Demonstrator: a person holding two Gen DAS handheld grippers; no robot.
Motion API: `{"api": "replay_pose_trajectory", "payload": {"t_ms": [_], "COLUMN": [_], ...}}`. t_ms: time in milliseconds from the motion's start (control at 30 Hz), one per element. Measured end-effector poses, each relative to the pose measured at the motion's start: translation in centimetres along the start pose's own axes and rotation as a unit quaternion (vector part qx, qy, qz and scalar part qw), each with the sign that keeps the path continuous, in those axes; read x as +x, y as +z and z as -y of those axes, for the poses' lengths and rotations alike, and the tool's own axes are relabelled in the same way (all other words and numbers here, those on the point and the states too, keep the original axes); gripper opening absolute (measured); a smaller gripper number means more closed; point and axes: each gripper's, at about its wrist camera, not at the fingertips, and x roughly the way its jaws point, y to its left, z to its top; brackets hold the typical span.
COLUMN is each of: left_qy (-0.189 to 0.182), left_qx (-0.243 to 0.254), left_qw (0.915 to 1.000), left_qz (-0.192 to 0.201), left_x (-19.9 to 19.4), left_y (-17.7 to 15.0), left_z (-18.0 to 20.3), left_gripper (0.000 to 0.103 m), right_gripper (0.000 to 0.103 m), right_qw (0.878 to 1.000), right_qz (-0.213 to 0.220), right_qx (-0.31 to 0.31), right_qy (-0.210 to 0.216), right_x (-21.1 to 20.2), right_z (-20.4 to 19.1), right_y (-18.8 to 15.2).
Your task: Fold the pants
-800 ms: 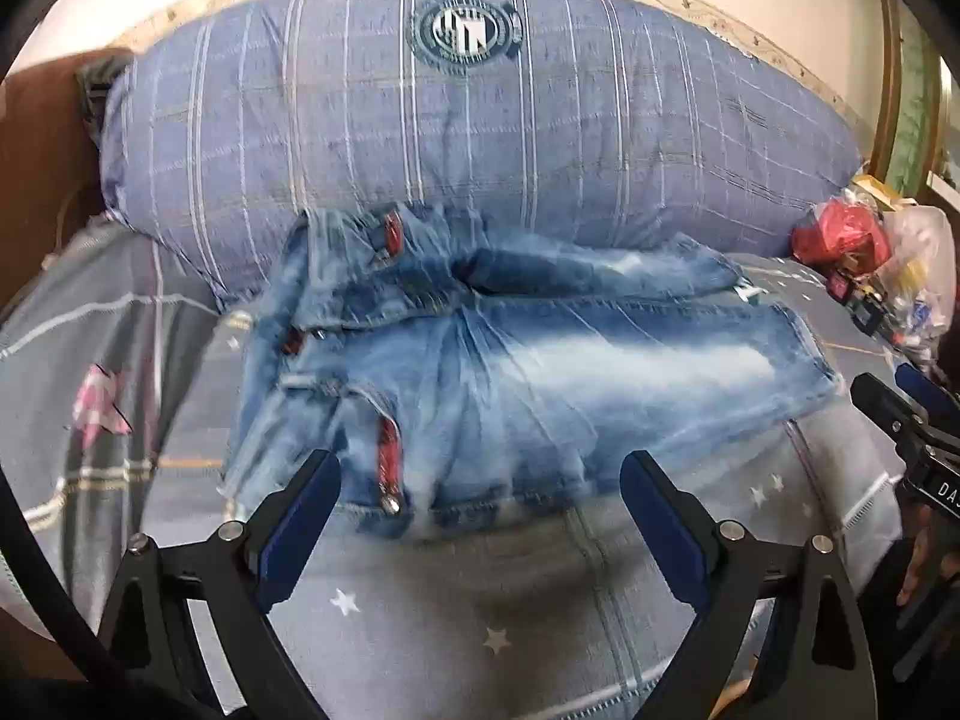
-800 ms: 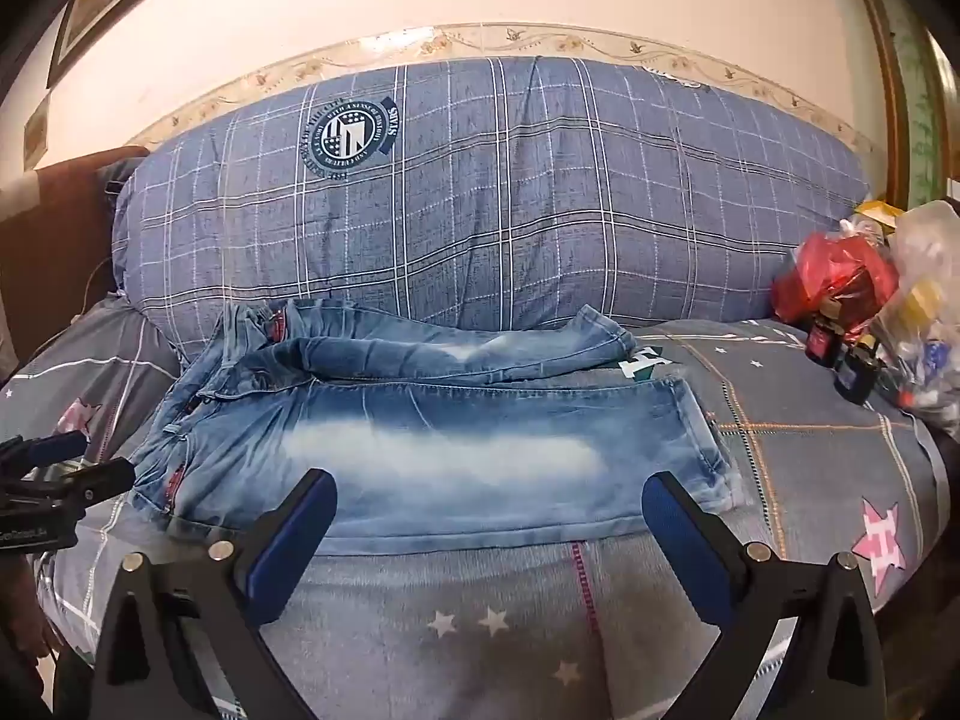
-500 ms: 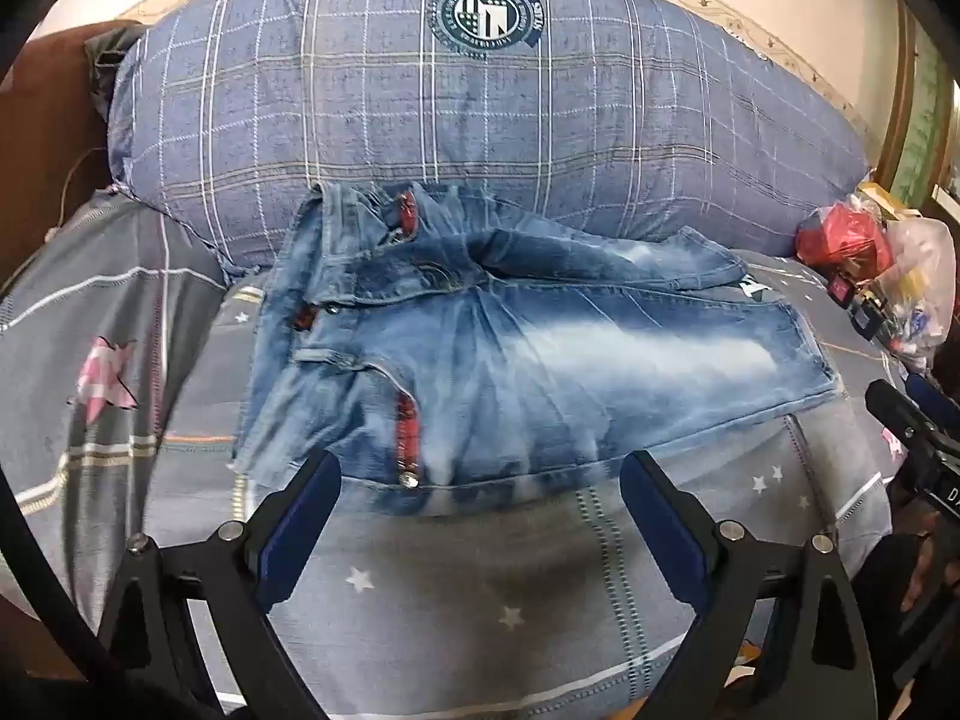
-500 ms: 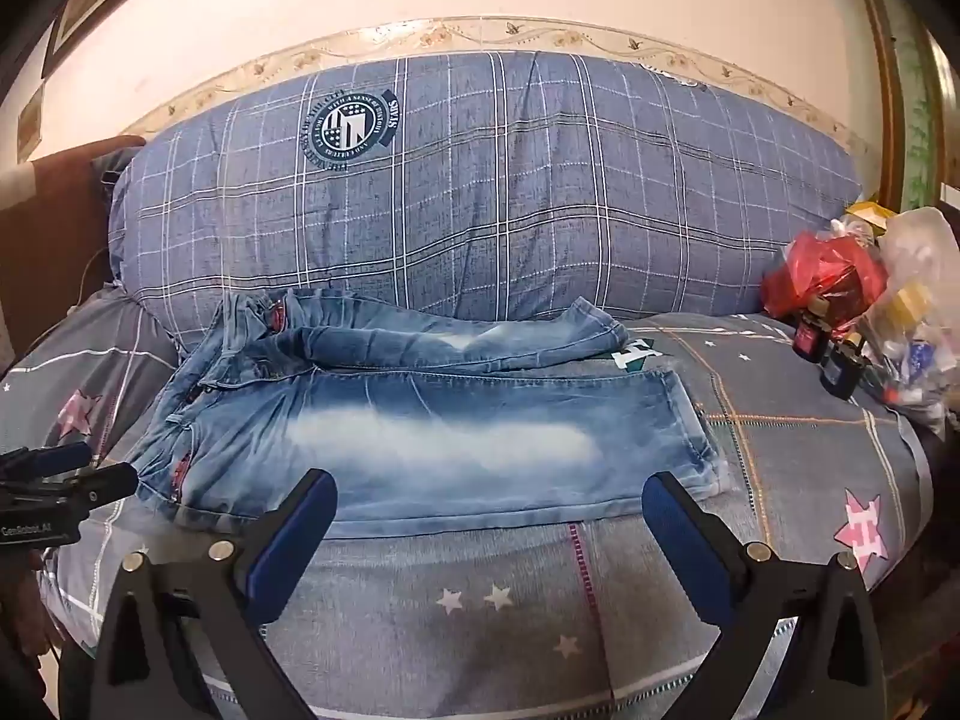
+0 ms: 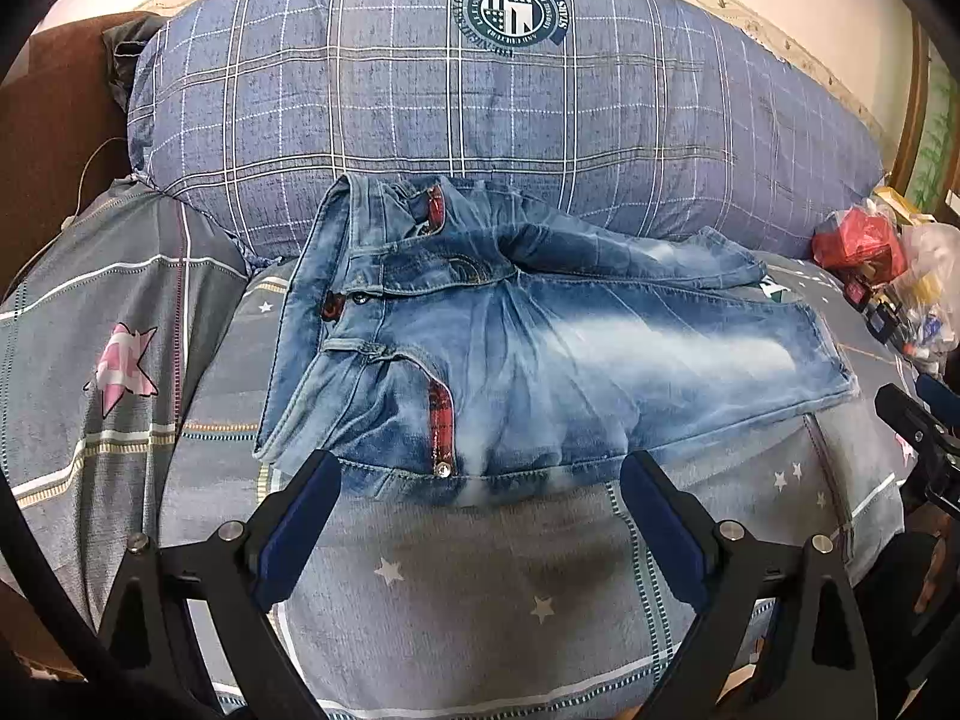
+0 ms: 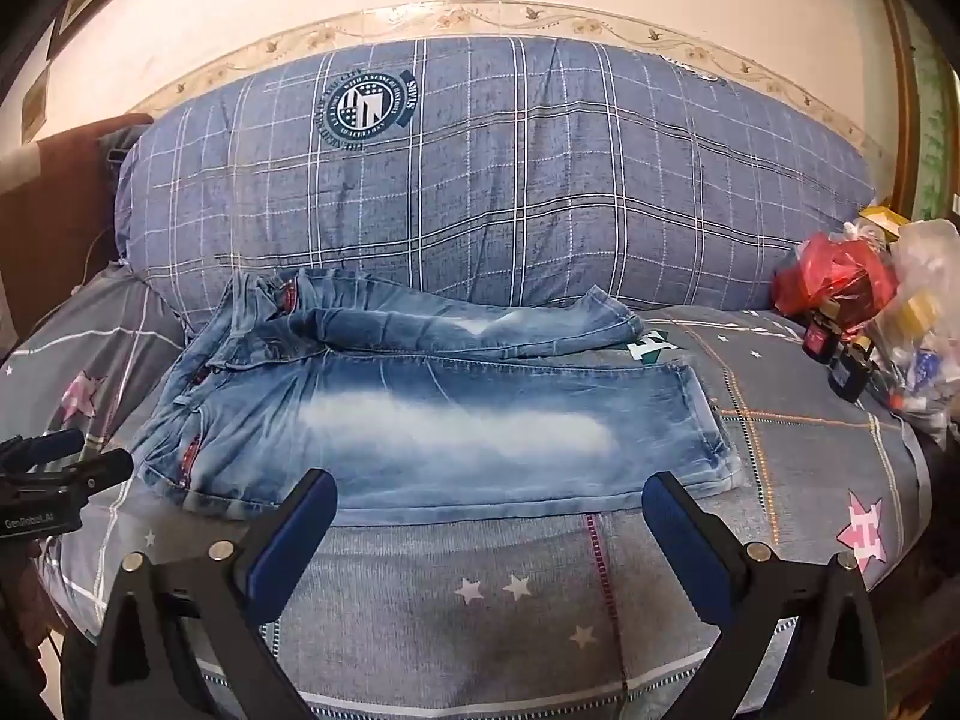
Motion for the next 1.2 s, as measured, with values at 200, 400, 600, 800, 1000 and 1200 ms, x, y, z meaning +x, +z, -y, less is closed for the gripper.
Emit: {"api": "replay_pose_trajectory", "payload": {"t_ms": [200, 400, 600, 800, 1000, 1200], "left_qy": [0.004, 0.010, 0.012, 0.014, 0.015, 0.016], "left_qx": [0.005, 0.005, 0.003, 0.001, 0.001, 0.001], "left_qw": [1.0000, 0.9999, 0.9999, 0.9999, 0.9999, 0.9998], "left_qz": [-0.003, -0.008, -0.009, -0.008, -0.008, -0.009], "left_x": [0.4, 0.9, 1.0, 0.9, 0.9, 0.9], "left_y": [0.1, -0.1, -0.2, -0.2, -0.1, 0.0], "left_z": [0.1, 0.0, -0.4, -0.4, -0.4, -0.5], "left_gripper": [0.094, 0.094, 0.094, 0.094, 0.094, 0.094], "right_gripper": [0.103, 0.103, 0.103, 0.103, 0.103, 0.103], "right_qw": [1.000, 1.000, 1.000, 1.000, 1.000, 1.000], "right_qz": [-0.006, -0.014, -0.019, -0.021, -0.021, -0.024], "right_qx": [0.003, -0.002, -0.001, -0.006, -0.009, -0.010], "right_qy": [0.002, 0.004, 0.008, 0.013, 0.015, 0.015], "right_x": [0.3, 0.8, 1.1, 1.3, 1.2, 1.3], "right_z": [-0.2, -0.6, -0.8, -1.3, -1.4, -1.4], "right_y": [-0.1, -0.2, -0.2, -0.1, -0.1, -0.1]}}
